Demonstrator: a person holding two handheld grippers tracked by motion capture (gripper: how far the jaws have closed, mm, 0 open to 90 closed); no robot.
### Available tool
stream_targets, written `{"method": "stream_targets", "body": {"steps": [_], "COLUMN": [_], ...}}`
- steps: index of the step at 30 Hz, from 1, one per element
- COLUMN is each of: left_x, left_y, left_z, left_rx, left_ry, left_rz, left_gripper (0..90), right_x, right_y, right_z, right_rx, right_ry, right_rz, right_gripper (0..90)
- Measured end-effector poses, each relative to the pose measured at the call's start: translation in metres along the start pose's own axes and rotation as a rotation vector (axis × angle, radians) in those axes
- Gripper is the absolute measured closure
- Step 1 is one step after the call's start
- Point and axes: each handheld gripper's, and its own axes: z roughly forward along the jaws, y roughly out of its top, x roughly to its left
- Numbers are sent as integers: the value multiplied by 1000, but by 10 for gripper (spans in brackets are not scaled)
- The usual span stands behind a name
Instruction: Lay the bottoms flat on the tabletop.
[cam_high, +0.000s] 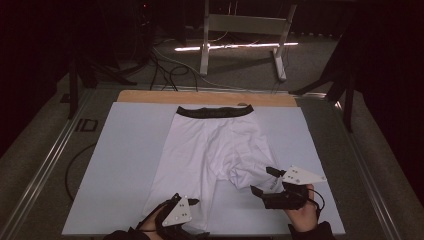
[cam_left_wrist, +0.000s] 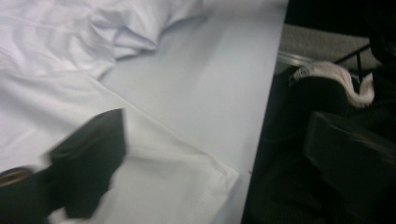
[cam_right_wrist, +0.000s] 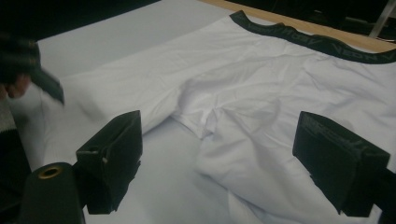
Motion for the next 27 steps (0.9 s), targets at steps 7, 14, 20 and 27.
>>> {"method": "stream_targets", "body": {"steps": [7, 14, 20, 27], "left_x": [13, 25, 27, 31], "left_y": [-3, -25, -34, -35], "left_z": [-22, -40, -44, -52], "left_rx": [-78, -90, -74, -85], "left_ry": [54, 128, 129, 150], "left_rz": [8, -42, -58, -52], "left_gripper": [14, 15, 19, 18], "right_x": [3, -6, -21, -19], "right_y": [-16, -34, -51, -54], "right_z": [3, 18, 29, 42], "right_rx": [33, 161, 261, 320], "right_ry": [100, 36, -21, -49], "right_rz": [-26, -88, -86, -141], "right_gripper": [291, 482, 541, 783]}}
